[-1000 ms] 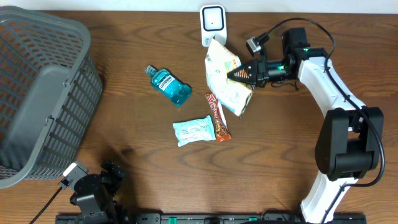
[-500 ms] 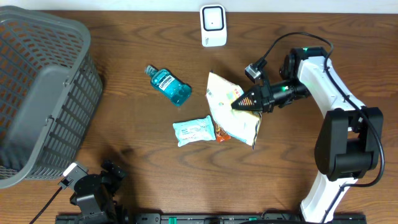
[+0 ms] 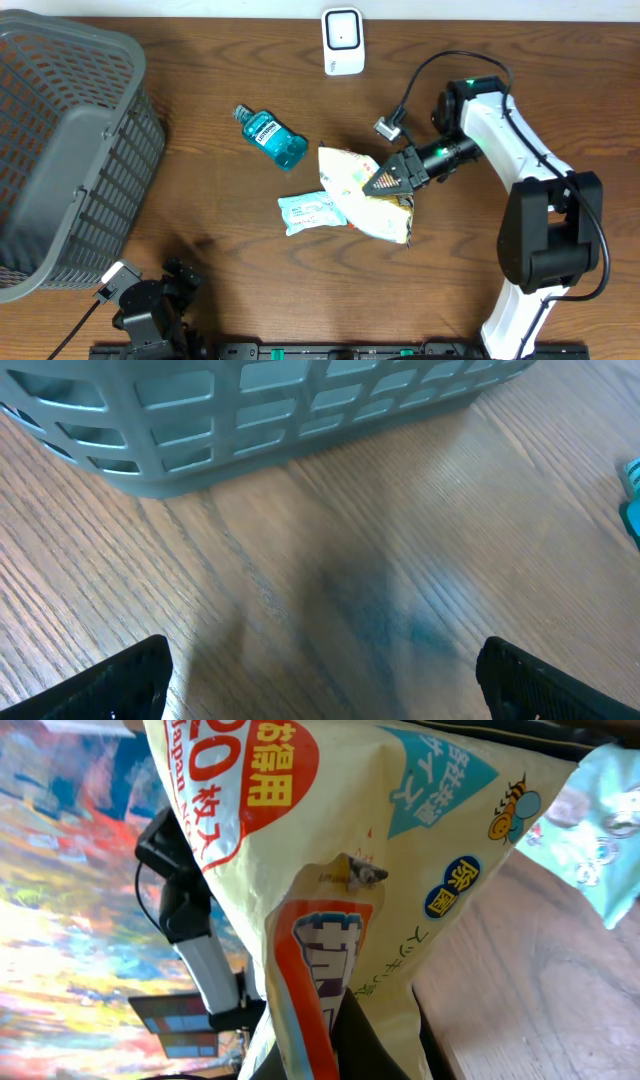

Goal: Scan the item barcode

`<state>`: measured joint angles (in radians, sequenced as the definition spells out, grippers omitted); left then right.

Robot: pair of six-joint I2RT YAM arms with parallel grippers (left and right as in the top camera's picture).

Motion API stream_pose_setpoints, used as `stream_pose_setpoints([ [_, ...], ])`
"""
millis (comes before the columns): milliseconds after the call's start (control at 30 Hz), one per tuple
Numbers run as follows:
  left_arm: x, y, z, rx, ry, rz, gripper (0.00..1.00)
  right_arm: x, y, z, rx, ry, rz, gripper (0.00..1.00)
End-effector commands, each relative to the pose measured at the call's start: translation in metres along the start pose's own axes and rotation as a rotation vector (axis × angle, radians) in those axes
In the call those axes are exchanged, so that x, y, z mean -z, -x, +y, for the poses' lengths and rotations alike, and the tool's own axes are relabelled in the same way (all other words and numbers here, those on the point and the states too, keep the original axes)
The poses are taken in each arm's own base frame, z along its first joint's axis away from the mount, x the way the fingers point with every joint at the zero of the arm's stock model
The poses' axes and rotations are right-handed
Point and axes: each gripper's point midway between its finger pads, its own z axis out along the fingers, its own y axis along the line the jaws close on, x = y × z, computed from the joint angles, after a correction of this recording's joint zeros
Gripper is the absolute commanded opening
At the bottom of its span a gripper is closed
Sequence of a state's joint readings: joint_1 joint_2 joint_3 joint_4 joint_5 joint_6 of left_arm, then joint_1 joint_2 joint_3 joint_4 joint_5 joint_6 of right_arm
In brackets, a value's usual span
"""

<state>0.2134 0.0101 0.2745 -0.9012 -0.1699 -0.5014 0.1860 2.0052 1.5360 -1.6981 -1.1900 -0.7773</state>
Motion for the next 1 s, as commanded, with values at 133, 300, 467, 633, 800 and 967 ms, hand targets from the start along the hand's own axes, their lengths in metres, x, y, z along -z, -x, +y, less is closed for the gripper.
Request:
stream_pose_setpoints([
  [133,-0.001,-0.008,0.006,-0.011,0.022,0.027,0.98,-0.003,0.018,-0.016,0.003,-0.068,-0.031,0.01],
  [300,-0.001,-0.008,0.006,-0.011,0.022,0.027,0.98,0.043,0.043,-0.126,-0.43,-0.711,-0.179,0.01],
  [467,-0.001,-0.008,0.006,-0.011,0.022,0.027,0.98,0.061,0.075,-0.121,-0.324,-0.821,-0.254,0.01],
  [633,-0.001,-0.008,0.006,-0.012,0.022,0.027,0.98,0.109,0.116,-0.11,-0.231,-1.08,-0.406,0.01],
  [800,-0.001,-0.008,0.006,-0.011,0.022,0.027,0.98,0.135,0.144,-0.093,-0.143,-1.212,-0.513,0.01],
  [967,-0.001,-0.008,0.006,-0.011,0.022,0.027,0.98,0.137,0.176,-0.096,-0.075,-1.206,-0.589,0.01],
])
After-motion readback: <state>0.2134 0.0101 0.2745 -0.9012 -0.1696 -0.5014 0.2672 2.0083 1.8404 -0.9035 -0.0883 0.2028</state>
